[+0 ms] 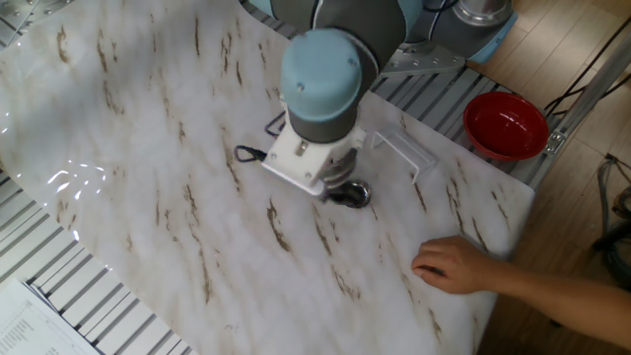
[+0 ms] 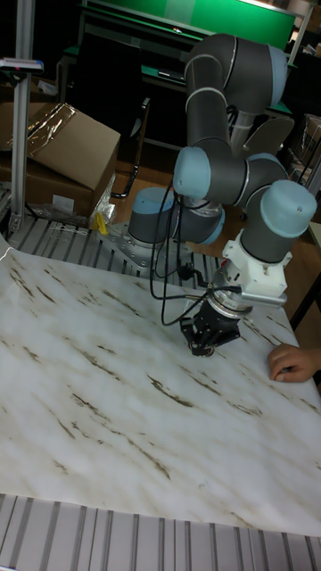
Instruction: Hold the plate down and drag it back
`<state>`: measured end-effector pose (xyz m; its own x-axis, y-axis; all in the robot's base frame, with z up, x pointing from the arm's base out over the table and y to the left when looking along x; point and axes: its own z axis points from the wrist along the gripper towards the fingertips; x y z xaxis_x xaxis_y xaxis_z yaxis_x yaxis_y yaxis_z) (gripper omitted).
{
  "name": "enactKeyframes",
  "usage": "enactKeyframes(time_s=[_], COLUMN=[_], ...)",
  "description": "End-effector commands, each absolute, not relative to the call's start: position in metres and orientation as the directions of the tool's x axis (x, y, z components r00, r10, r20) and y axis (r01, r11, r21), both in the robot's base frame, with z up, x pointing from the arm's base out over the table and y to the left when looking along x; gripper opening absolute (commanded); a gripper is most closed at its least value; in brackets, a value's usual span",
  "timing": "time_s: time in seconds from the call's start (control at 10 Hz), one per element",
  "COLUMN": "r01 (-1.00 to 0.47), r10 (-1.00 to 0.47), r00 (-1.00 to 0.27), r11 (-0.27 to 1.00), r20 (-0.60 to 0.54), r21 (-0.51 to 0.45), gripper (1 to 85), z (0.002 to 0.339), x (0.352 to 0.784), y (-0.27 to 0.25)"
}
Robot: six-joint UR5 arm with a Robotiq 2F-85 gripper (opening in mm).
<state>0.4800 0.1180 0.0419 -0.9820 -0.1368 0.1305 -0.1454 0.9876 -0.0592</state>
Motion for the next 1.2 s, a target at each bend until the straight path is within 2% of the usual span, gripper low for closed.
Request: enactKeyframes(time_s=[0.0,0.4,0.5,0.6,0.8,1.1], r01=[-0.185,-0.257,-0.273,-0.269,-0.239,-0.193], r10=[-0.192,-0.255,-0.272,-0.269,-0.241,-0.197], r00=[-0.98,-0.942,-0.945,-0.953,-0.967,-0.979], r11=[0.977,0.966,0.962,0.963,0.971,0.979], r20=[-0.059,-0.217,-0.181,-0.136,-0.084,-0.056], r21=[-0.105,-0.02,-0.017,-0.022,-0.031,-0.071], gripper=[1.3,1.3,1.3,1.3,1.3,1.3], z=[0.047,0.051,0.049,0.064,0.119,0.173], x=[0.533,0.568,0.559,0.543,0.506,0.477], y=[0.105,0.138,0.137,0.131,0.134,0.155])
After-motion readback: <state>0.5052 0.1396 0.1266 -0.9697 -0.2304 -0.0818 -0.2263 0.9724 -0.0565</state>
